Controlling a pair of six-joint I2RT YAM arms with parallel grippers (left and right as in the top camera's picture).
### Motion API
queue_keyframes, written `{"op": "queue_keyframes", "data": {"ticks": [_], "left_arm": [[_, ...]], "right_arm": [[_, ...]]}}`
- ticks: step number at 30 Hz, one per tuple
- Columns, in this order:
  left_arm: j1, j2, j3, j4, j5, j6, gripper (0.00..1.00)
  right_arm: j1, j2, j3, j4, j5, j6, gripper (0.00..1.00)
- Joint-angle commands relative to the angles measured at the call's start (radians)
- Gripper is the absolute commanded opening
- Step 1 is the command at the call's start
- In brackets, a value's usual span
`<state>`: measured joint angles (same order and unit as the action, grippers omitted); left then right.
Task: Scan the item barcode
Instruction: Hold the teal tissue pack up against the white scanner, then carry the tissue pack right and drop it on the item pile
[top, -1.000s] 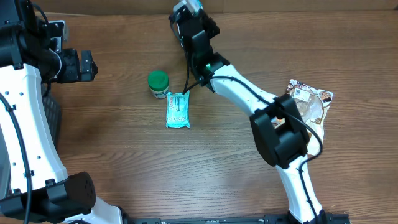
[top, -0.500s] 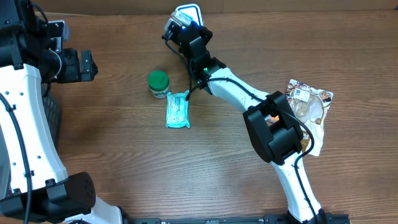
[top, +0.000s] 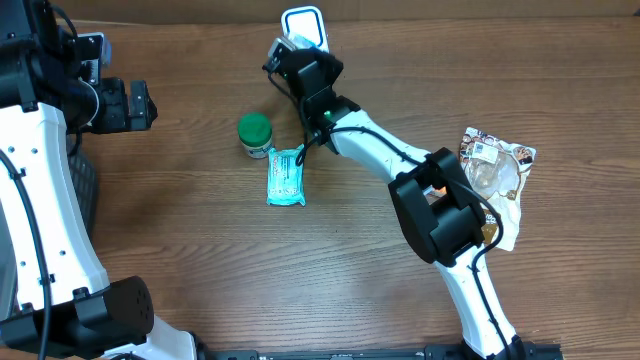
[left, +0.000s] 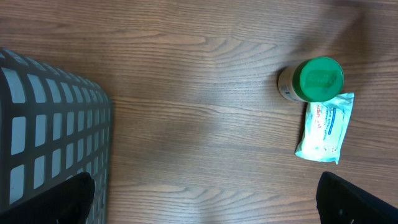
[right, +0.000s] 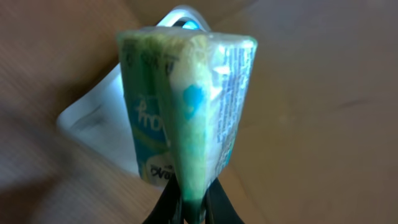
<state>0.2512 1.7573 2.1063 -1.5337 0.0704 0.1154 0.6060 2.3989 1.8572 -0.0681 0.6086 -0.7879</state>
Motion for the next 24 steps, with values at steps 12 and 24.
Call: {"op": "queue_keyframes", "data": {"ticks": [12,24], "left_arm": [[0.005,-0.001,0.004,0.002,-0.003,0.019,1.0],[0.005,-0.001,0.004,0.002,-0.003,0.019,1.0]], "right_arm": [[-0.06,-0.364,0.008,-0.571,-0.392,0.718,0.04],[-0.362,-0.472,-0.058,-1.203,-0.716,0.867,0.04]]}}
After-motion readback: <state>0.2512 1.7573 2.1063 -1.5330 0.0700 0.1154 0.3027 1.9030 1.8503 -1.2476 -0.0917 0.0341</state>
